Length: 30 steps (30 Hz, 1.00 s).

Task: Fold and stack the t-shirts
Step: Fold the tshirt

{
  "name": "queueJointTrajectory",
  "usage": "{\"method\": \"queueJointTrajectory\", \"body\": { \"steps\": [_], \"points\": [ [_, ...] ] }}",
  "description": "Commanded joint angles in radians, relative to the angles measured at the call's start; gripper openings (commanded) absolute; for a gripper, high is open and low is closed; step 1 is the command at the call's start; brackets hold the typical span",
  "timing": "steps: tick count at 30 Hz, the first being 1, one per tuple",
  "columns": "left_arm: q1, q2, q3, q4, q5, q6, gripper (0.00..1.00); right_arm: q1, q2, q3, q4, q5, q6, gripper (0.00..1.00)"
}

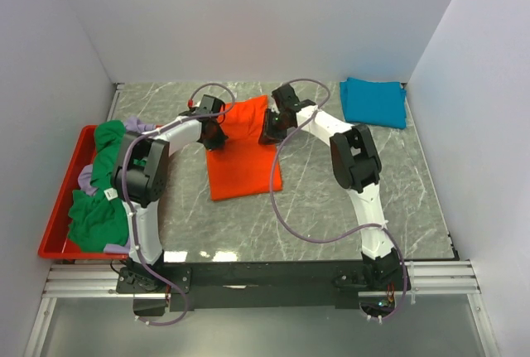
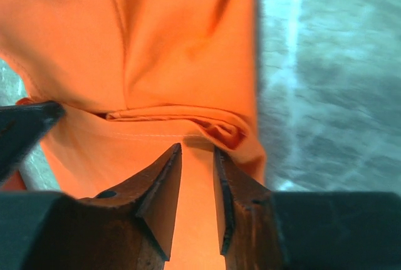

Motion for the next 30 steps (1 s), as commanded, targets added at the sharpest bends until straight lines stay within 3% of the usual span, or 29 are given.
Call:
{"method": "queueJointTrajectory", "body": {
  "steps": [1, 6, 9, 10, 12, 20, 24, 30],
  "points": [
    [0.026, -0.107, 0.036, -0.029, -0.005, 0.039, 0.08, -0.041, -0.099, -0.036, -0.003, -0.019, -0.005, 0.35],
    [0.043, -0.226, 0.023, -0.035, 0.015, 0.026, 0.15, -0.064, -0.214, -0.116, 0.019, -0.037, -0.002, 0.4],
    [0.042, -0.312, -0.06, -0.024, 0.032, -0.005, 0.28, -0.064, -0.309, -0.228, 0.055, -0.026, 0.018, 0.4],
    [0.042, -0.341, -0.1, -0.009, 0.041, -0.016, 0.39, -0.064, -0.338, -0.268, 0.068, -0.019, 0.027, 0.4],
    [0.039, -0.428, -0.22, 0.028, 0.05, -0.049, 0.43, -0.064, -0.422, -0.404, 0.124, -0.014, 0.055, 0.41],
    [0.03, -0.722, -0.582, 0.124, 0.105, -0.103, 0.45, -0.058, -0.62, -0.843, 0.327, -0.054, 0.103, 0.46],
    [0.017, -0.791, -0.743, 0.178, 0.133, -0.122, 0.45, -0.041, -0.647, -0.927, 0.368, -0.055, 0.109, 0.49],
    [-0.013, -0.799, -0.855, 0.285, 0.174, -0.158, 0.46, -0.013, -0.651, -0.987, 0.428, -0.028, 0.138, 0.5]
  ]
}}
